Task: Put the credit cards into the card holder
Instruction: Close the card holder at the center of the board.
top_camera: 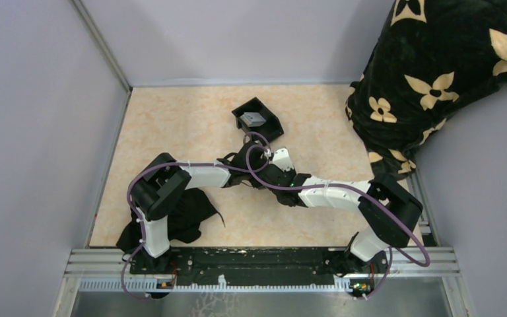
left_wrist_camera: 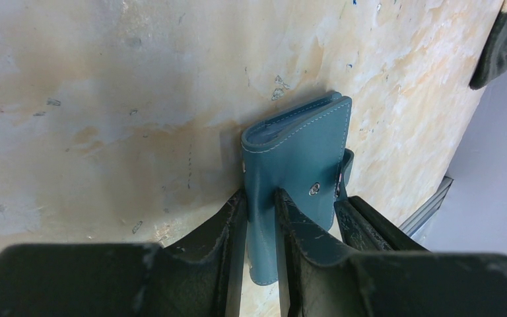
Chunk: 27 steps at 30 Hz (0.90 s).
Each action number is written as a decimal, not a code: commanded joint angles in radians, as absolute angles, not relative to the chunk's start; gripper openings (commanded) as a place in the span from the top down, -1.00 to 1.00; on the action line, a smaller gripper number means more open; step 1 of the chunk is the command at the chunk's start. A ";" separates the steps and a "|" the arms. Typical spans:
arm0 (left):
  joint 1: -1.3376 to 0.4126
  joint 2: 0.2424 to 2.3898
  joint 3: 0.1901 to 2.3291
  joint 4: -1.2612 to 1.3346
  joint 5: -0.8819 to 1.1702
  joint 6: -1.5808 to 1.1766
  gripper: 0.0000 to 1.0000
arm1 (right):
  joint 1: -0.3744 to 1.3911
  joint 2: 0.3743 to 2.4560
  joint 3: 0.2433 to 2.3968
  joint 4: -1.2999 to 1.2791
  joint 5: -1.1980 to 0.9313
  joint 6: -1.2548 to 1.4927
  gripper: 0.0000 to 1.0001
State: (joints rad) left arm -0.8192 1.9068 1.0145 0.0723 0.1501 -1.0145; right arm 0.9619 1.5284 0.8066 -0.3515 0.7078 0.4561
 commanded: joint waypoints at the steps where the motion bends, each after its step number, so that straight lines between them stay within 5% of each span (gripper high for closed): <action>1: -0.819 1.996 0.954 -0.109 0.018 -0.960 0.42 | 0.985 1.524 0.851 -0.349 0.682 0.403 1.00; 27: -0.819 1.994 0.955 -0.106 0.020 -0.962 0.42 | 0.985 1.574 0.866 -0.281 0.616 0.396 1.00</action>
